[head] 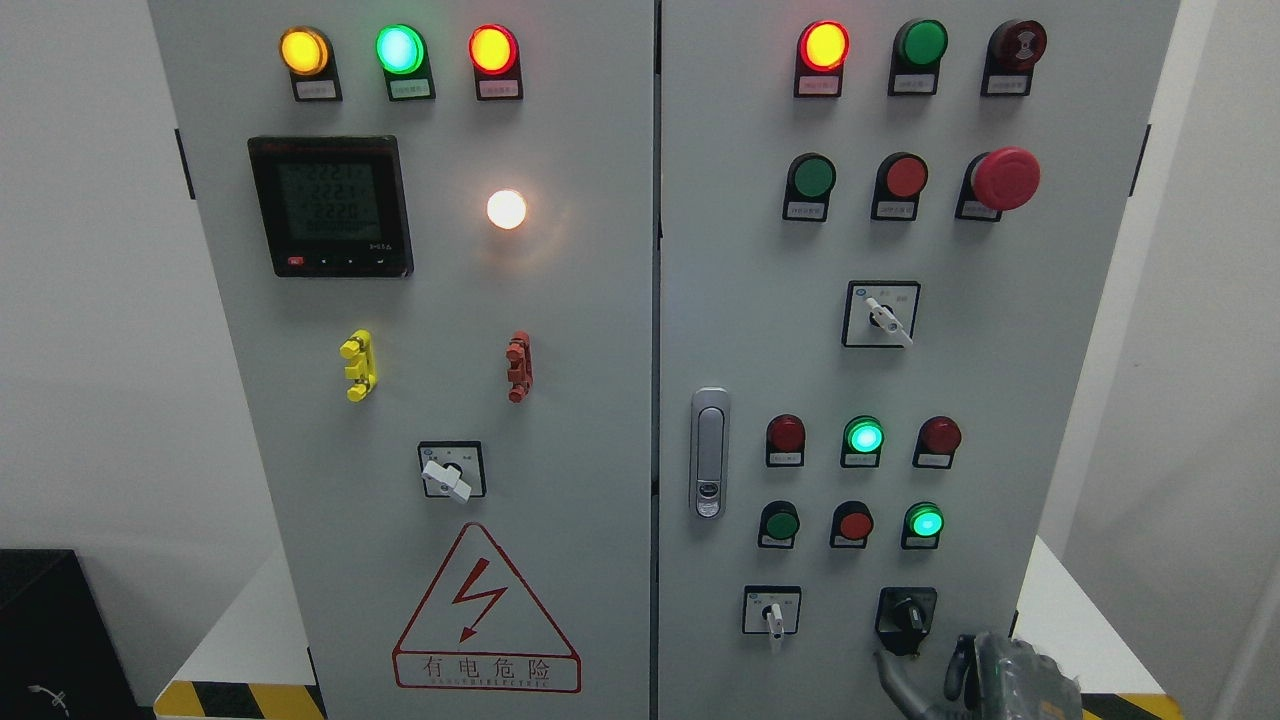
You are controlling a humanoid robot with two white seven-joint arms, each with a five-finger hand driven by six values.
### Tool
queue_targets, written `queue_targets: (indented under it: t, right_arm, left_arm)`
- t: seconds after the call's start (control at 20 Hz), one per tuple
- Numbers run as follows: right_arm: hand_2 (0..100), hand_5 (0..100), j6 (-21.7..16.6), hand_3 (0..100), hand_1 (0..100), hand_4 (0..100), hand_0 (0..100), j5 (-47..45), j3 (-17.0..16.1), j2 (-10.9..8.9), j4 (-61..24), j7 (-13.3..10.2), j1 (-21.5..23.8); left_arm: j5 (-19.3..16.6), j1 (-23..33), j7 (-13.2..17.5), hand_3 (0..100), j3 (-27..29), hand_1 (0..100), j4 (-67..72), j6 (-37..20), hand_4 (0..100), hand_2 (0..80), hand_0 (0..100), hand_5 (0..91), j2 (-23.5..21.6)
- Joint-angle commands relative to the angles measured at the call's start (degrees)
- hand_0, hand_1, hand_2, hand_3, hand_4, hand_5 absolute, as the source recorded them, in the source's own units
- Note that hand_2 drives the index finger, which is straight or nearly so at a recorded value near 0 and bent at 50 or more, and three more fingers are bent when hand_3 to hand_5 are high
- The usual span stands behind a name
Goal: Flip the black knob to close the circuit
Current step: 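Raise the right hand up to the black rotary knob, then twist the black rotary knob with the right hand fingers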
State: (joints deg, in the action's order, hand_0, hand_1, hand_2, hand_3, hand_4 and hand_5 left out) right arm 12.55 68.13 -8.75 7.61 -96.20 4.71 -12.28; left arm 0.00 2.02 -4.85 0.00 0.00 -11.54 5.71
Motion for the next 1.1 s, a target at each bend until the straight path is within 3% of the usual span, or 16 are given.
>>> queue_targets:
  t: [0.0,1.05]
  right_arm:
    - [83,82,0.01,96,21,79,0,-0.01,-1.62,0.03,2.06,-0.23,-1.25]
    - [82,82,-0.07,96,22,79,0,0.43,-3.47,0.03,3.47,-0.41,-2.39]
  left_arm:
    - [-1.23,0.00,0.01,0,-1.23,56,1.32,0.03,0,0.0,12,0.0,0.00]
    - [-1.23,0.00,0.10,0,-1.14,56,1.23,-0.06,0,0.0,12,0.0,0.00]
